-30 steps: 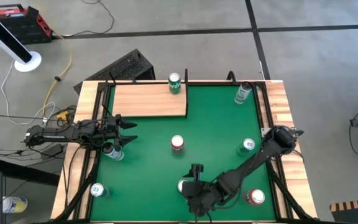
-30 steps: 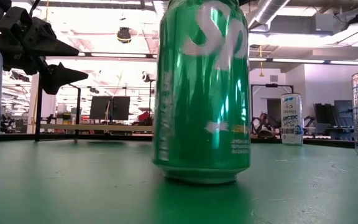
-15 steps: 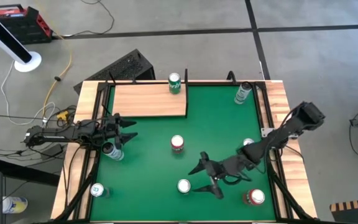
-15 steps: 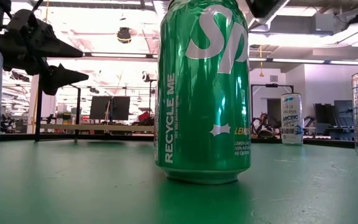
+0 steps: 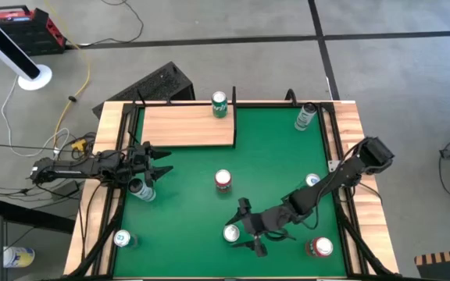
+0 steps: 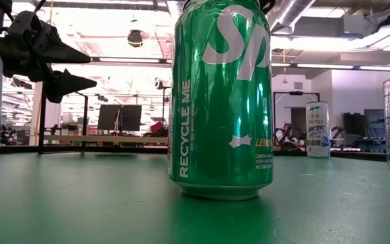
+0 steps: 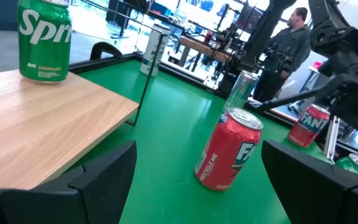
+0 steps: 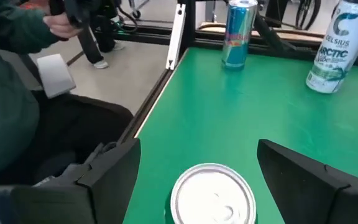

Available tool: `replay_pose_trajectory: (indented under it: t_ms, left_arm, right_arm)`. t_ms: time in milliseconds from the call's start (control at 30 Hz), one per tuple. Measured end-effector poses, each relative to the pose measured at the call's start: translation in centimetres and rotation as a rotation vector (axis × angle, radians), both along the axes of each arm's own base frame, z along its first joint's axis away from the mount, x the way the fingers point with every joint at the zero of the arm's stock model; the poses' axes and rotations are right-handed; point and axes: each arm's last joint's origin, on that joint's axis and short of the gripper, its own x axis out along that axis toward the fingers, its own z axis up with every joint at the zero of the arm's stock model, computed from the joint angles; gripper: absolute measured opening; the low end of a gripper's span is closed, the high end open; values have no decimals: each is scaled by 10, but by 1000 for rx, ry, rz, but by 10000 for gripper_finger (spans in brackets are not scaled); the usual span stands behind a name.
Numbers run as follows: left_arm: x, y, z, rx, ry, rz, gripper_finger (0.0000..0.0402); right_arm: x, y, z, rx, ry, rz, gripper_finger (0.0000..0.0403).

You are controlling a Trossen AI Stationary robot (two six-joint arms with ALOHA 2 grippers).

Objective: Place canned beverage on shelf
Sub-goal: Put the green soda can aligned with the other green soda can on the shelf

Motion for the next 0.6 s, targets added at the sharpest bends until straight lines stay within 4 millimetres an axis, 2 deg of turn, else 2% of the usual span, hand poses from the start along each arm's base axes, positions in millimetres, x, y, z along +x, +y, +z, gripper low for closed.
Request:
replay_pose_trajectory:
  t_ms: [167, 300, 600]
  left_arm:
    - [0, 0, 0, 0, 1, -8, 332]
    - [0, -1, 0, 0, 4, -29, 332]
    - [0, -1, -1, -1, 6, -40, 332]
  right_arm:
    - [9, 2, -3, -14, 35, -12, 346]
    - [9, 0, -10, -41, 83, -16, 346]
    - [8, -3, -13, -89, 113, -66, 352]
